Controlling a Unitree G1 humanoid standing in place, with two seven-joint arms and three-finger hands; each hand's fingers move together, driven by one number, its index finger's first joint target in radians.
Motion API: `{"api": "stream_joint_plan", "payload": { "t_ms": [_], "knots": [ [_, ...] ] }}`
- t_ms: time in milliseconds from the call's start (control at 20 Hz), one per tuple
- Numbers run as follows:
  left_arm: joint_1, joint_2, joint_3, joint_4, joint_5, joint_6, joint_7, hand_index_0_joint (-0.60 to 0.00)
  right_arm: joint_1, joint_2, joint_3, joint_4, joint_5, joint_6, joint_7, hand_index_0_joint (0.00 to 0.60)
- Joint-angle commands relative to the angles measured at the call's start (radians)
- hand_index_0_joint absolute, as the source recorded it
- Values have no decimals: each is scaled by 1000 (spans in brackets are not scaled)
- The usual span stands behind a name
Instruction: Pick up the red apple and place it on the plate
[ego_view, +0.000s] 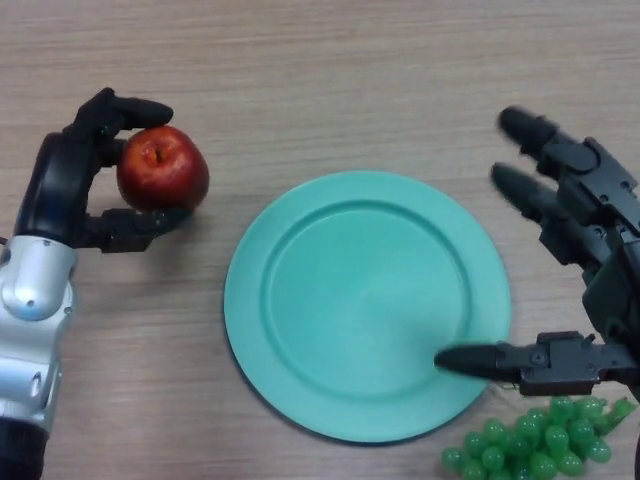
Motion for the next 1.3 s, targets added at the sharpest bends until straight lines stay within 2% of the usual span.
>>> {"api": "stream_joint_plan", "payload": {
  "t_ms": [50,100,150,200,300,550,650,750,850,900,950,1000,1150,1300],
  "knots": [
    [10,7,51,-194,-27,-12,-19,-600,-31,-15,-36,-67,52,-88,-7,150],
    [96,-71,5,-421,-105,123,-73,-600,-45,-16,-44,-71,58,-72,-6,0],
    [121,-99,-11,-494,-165,219,-82,-600,-47,-16,-47,-65,60,-76,-6,0],
    [138,-111,-39,-533,-175,254,-86,-600,-46,-15,-52,-57,66,-81,-5,0],
    [163,-142,-94,-531,-146,243,-97,-600,-44,-15,-57,-50,70,-86,-6,0],
    [176,-160,-157,-417,-45,123,-116,-600,-53,-19,-91,-57,86,-83,7,0],
    [160,-161,-166,-337,62,42,-88,-600,-52,-20,-102,-60,95,-89,11,0],
    [152,-161,-171,-317,74,46,-79,-600,-51,-21,-112,-67,103,-85,16,0],
    [151,-161,-172,-311,90,41,-78,-400,-52,-21,-115,-67,105,-84,18,0],
    [149,-161,-173,-300,118,31,-76,-250,-54,-22,-123,-68,111,-82,19,0],
    [148,-161,-176,-291,151,23,-71,-151,-61,-23,-135,-68,122,-77,18,0],
    [148,-161,-184,-282,212,20,-57,-1,-76,-27,-161,-68,142,-69,15,0],
    [158,-161,-181,-369,184,77,-21,0,-92,-34,-176,-74,142,-66,16,0],
    [210,-161,-156,-549,68,199,-21,0,-127,-44,-202,-76,159,-40,9,0]
  ]
}}
